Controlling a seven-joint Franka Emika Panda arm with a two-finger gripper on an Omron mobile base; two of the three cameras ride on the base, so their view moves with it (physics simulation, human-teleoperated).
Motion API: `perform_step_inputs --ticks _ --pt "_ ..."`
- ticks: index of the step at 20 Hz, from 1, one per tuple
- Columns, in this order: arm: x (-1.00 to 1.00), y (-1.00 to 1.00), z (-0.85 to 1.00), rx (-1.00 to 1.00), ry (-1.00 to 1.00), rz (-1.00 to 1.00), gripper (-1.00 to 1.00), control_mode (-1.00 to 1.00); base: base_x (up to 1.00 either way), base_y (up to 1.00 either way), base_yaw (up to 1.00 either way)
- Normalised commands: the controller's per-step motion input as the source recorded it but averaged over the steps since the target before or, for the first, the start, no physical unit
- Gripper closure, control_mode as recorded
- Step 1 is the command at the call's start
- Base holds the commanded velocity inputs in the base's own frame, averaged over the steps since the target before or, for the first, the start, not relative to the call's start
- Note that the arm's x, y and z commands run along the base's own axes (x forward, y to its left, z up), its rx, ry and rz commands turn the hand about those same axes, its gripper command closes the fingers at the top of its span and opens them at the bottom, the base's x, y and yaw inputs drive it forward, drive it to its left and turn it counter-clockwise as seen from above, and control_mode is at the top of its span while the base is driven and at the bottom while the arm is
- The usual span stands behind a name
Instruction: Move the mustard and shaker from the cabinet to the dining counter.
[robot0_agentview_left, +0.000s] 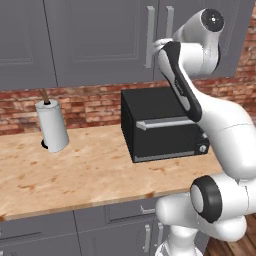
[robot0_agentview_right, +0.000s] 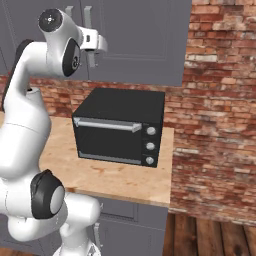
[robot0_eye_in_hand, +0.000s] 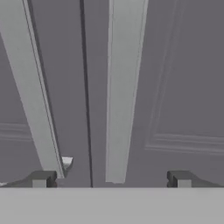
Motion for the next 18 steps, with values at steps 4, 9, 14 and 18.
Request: perform_step_inputs --ticks 4,9,14,18 --pt "0.44 -0.01 0.00 0.00 -0.07 -0.01 -1.00 -1.00 0.00 0.00 0.00" --pt "0.52 -0.01 0.07 0.00 0.00 -0.03 -1.00 -1.00 0.00 0.00 0.00" --pt "0.50 -0.01 0.06 0.00 0.00 -0.04 -1.00 -1.00 0.00 0.00 0.00" --pt "0.46 -0.06 -0.01 0.00 0.00 -0.01 -1.00 -1.00 0.00 0.00 0.00"
